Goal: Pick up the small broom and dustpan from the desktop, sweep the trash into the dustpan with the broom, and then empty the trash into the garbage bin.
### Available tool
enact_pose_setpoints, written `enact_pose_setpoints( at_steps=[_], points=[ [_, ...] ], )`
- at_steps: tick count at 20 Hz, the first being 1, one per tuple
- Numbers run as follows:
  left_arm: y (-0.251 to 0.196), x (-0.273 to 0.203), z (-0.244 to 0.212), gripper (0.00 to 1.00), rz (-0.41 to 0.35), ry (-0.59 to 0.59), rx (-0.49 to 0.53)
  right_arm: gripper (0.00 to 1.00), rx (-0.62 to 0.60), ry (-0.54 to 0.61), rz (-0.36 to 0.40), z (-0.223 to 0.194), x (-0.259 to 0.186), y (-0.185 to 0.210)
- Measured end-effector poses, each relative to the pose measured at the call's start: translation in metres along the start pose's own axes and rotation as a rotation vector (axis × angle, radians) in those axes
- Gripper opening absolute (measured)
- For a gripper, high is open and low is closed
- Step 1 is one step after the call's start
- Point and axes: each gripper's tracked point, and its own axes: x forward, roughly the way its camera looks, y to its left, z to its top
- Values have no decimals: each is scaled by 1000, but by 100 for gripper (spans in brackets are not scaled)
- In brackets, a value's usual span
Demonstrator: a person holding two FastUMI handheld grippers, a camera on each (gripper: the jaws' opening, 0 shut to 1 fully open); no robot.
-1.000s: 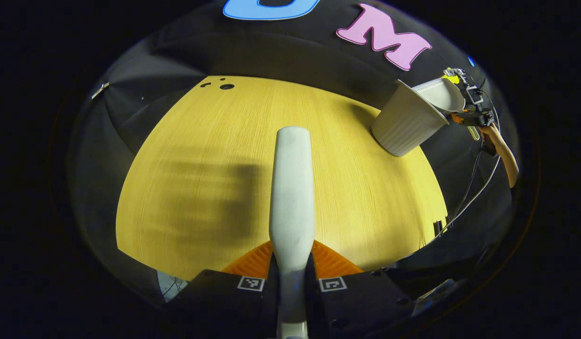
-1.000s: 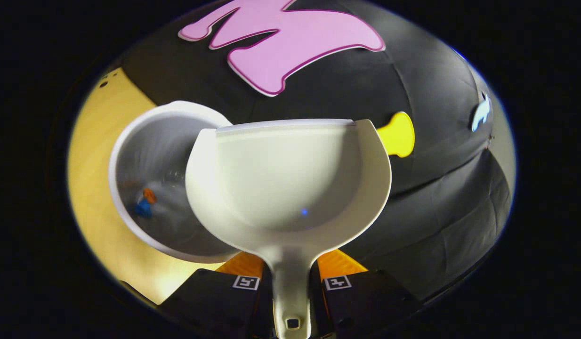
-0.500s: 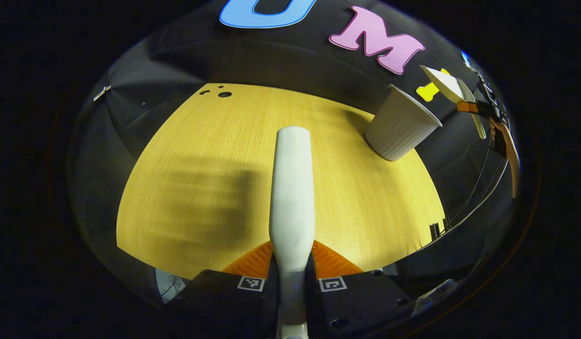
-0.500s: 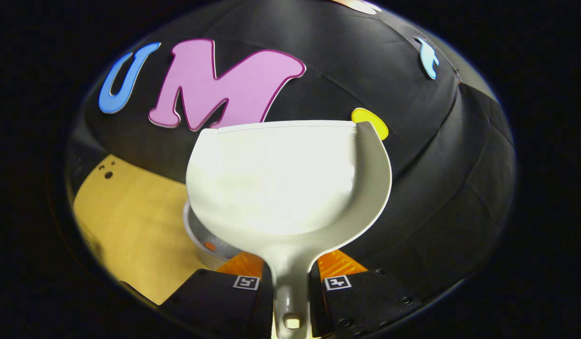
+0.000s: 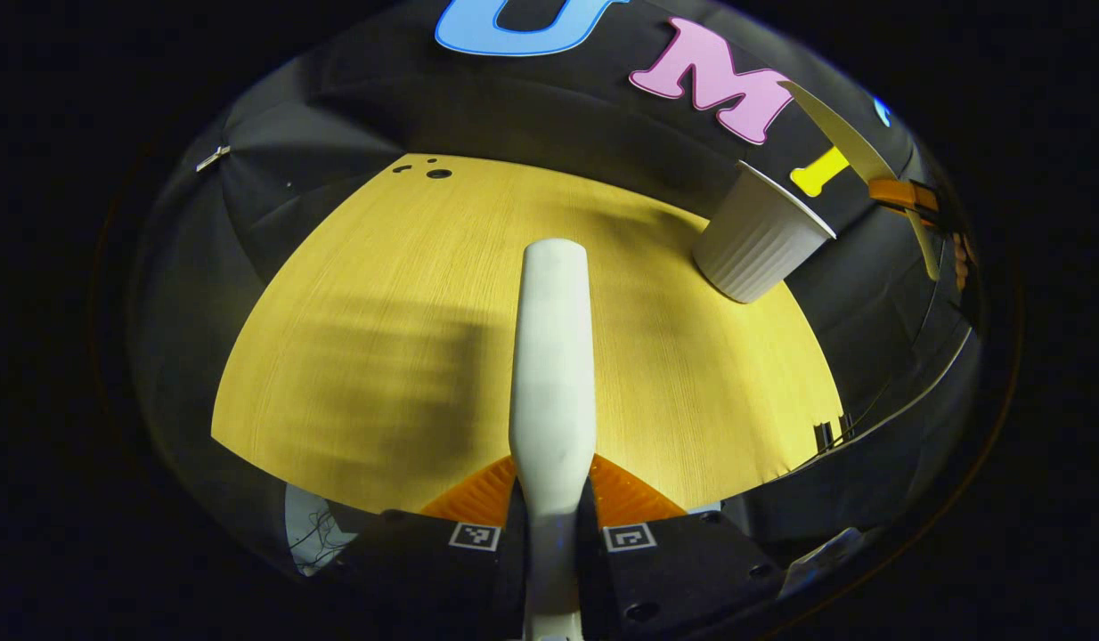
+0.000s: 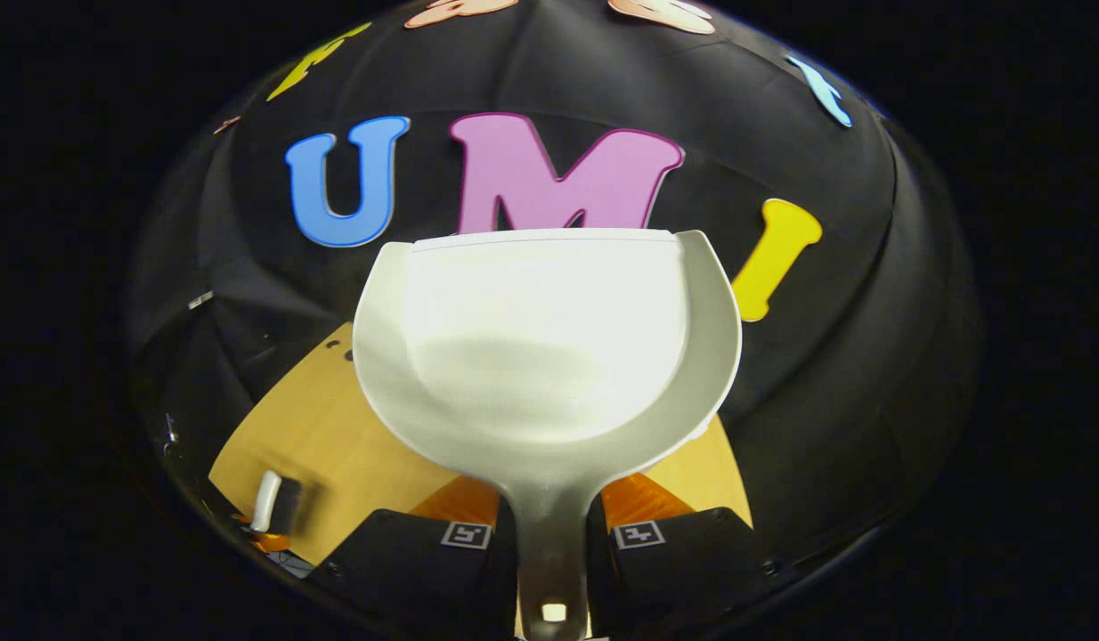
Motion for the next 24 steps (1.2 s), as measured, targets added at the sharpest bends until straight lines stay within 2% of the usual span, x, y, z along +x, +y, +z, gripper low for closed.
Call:
enact_pose_setpoints(
  at_steps=[3,5,7,8,11,12,14,16,20,24],
  points=[
    [1,2,-5,28,3,-4,5,32,-10,42,80,-10,1,2],
    [2,5,-7,28,8,3,6,35,-8,109,138,-17,3,4],
    [5,9,-7,28,11,6,11,32,-5,163,176,-20,6,2],
    [7,11,-7,28,19,7,19,35,-5,196,185,-22,10,-3],
    [15,19,-2,28,48,12,45,35,38,308,198,-39,40,-18],
    [17,24,1,28,54,13,51,38,66,346,199,-44,50,-25],
    [23,32,6,28,81,25,66,35,106,409,189,-53,69,-41],
    [26,45,13,28,100,21,78,35,103,450,173,-72,64,-26],
    [37,72,23,29,151,69,117,35,112,530,166,-101,80,-25],
    [37,96,36,28,195,124,202,31,98,570,151,-114,88,-23]
  ],
)
